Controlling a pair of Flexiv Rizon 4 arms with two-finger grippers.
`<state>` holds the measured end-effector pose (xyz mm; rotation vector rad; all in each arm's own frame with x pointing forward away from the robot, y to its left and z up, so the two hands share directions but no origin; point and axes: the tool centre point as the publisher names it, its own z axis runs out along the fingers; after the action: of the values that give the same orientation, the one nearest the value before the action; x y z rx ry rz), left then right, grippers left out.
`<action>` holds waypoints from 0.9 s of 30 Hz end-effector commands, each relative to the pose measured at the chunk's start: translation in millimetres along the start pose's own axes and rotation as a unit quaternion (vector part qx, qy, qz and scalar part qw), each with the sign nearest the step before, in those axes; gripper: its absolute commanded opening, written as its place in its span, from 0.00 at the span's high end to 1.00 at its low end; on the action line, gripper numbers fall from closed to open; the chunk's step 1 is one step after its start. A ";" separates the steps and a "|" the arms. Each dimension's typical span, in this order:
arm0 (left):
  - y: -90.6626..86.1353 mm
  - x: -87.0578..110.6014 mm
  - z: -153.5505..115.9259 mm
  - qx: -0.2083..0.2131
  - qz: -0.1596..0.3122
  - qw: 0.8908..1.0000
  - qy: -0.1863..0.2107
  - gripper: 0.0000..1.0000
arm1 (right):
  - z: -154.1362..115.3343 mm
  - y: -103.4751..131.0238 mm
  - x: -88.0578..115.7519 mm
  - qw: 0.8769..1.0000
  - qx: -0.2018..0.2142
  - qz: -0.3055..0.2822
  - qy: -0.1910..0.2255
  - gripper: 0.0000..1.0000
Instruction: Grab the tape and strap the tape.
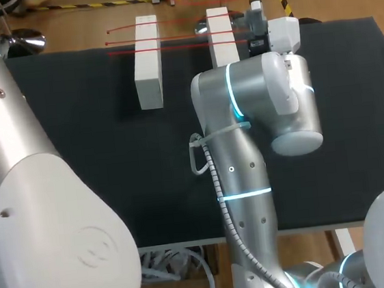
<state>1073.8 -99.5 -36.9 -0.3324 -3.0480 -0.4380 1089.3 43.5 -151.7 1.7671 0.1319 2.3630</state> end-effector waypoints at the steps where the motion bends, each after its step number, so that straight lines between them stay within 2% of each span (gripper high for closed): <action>1: -6.0 -6.9 -2.5 -0.012 -0.003 0.999 0.045 1.00 | 0.9 1.0 -0.5 1.000 0.001 0.000 -0.001 1.00; 6: -6.2 -5.8 0.6 0.005 -0.023 0.999 0.045 1.00 | 0.9 1.0 -0.5 1.000 0.001 0.000 -0.001 1.00; 8: -5.4 -4.4 0.3 0.013 -0.042 0.998 0.037 1.00 | 0.9 1.0 -0.5 1.000 0.001 0.000 -0.001 1.00; 14: -4.4 -4.3 0.1 0.025 -0.055 0.998 0.016 1.00 | 0.9 1.0 -0.5 1.000 0.001 0.000 -0.001 1.00; 21: -11.4 -8.5 -1.0 0.044 -0.041 0.998 -0.008 1.00 | 0.9 1.0 -0.5 1.000 0.001 0.000 -0.001 1.00; 27: -14.5 -10.4 -2.2 0.040 -0.029 0.999 -0.017 1.00 | 0.9 1.0 -0.5 1.000 0.001 0.000 -0.001 1.00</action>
<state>1085.4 -117.5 -38.1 -0.2373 -3.0851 -0.3105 1089.3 43.3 -151.8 1.7670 0.1318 2.3629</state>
